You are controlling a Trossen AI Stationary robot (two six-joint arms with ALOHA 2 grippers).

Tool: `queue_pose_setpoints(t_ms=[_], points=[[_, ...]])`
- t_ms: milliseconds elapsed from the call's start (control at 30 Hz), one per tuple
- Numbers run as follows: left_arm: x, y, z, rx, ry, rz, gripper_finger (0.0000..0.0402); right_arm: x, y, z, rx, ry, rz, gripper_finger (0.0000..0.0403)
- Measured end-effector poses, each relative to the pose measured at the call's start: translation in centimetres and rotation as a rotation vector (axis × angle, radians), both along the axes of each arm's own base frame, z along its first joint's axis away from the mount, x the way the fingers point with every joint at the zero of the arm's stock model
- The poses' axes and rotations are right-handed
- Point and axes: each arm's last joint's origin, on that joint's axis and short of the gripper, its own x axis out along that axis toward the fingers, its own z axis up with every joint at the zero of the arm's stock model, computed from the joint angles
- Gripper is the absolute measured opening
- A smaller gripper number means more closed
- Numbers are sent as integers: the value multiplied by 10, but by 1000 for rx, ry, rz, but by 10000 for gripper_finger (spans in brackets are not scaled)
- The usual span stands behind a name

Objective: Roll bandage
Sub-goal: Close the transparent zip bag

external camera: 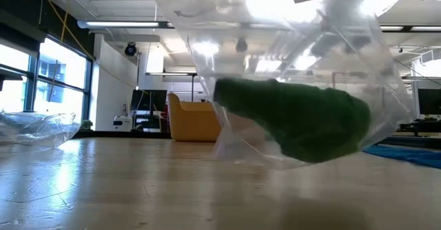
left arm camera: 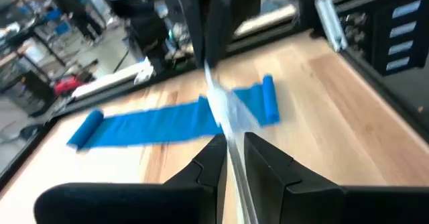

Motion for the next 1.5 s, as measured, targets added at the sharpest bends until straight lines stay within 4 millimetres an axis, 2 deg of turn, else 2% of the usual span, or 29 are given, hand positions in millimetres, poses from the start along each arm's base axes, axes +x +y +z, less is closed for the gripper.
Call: queue_pose_setpoints(t_ms=[233, 433, 633, 733, 967, 1067, 1500], points=[[-2, -2, 1, -102, -28, 45, 58, 0, -1, -2, 6, 11, -10, 0], [16, 15, 16, -180, -144, -14, 98, 1, -3, -2, 10, 13, -14, 0], [27, 29, 10, -255, -115, -73, 118, 2, -3, -1, 4, 12, -7, 0], [27, 28, 6, -241, -108, -57, 104, 2, -3, -1, 4, 11, -7, 0], [23, 21, 6, -196, -117, -32, 30, 2, -2, -1, 4, 11, -6, 0], [22, 20, 6, -182, -118, -27, 12, 2, -2, -1, 4, 11, -7, 0], [12, 11, -1, -137, -33, 0, 33, 2, -2, -1, 5, 13, -5, 0]])
